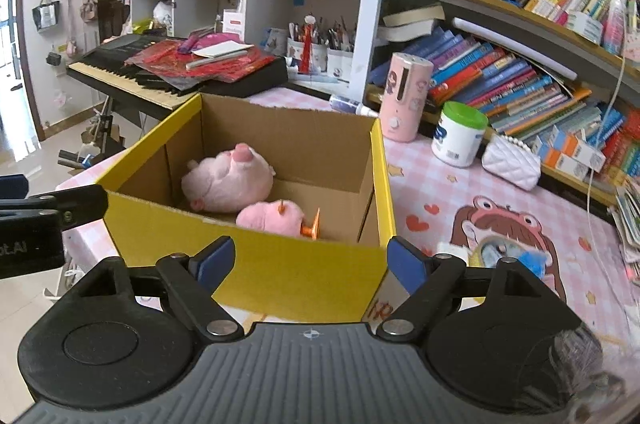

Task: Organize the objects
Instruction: 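Withdraw both tools from the box and back away from it, then move the left tool toward the mint-green stapler on the white box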

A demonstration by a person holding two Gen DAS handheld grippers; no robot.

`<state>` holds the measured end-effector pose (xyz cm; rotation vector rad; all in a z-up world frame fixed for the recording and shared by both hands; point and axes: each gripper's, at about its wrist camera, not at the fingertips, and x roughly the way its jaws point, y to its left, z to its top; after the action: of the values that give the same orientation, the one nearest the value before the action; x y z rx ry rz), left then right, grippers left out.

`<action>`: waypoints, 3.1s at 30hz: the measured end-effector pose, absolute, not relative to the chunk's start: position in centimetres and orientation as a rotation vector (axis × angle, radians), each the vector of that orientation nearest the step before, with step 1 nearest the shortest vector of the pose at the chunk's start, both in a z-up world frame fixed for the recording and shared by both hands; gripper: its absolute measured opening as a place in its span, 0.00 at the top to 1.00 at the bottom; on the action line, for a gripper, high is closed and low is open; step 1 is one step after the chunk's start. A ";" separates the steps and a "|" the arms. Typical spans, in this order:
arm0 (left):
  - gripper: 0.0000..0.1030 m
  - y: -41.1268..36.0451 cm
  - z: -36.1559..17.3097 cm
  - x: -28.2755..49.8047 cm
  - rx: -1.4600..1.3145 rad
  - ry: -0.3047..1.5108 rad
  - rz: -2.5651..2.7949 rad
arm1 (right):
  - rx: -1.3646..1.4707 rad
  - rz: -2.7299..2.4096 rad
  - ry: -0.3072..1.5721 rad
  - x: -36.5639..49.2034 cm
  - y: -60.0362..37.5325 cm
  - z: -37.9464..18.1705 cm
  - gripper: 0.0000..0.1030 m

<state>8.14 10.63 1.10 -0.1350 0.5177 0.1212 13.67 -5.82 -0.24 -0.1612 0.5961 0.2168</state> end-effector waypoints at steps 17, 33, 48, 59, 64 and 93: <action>0.11 12.4 -0.6 1.8 -0.123 0.623 0.161 | -0.135 0.165 0.679 6.9 -4.5 -2.1 0.16; 0.11 11.9 -1.6 -2.5 -0.090 0.679 0.117 | -0.106 0.112 0.720 1.3 -4.8 -3.3 0.10; 0.11 9.8 -2.6 -3.6 -0.053 0.718 0.009 | -0.068 0.011 0.749 -1.5 -7.5 -4.1 0.09; 0.11 6.7 -2.8 -2.8 -0.010 0.725 -0.119 | -0.018 -0.118 0.762 -2.9 -11.0 -4.3 0.09; 0.11 5.1 -2.8 -2.1 0.008 0.724 -0.178 | 0.003 -0.178 0.763 -3.4 -12.8 -4.3 0.09; 0.11 -1.0 -2.8 4.2 0.018 0.727 -0.215 | 0.019 -0.198 0.783 3.0 -19.2 -4.3 0.09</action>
<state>4.19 -1.02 -2.82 0.0179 0.7269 -0.2149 2.97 -19.24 -4.29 0.0191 0.7834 -0.1983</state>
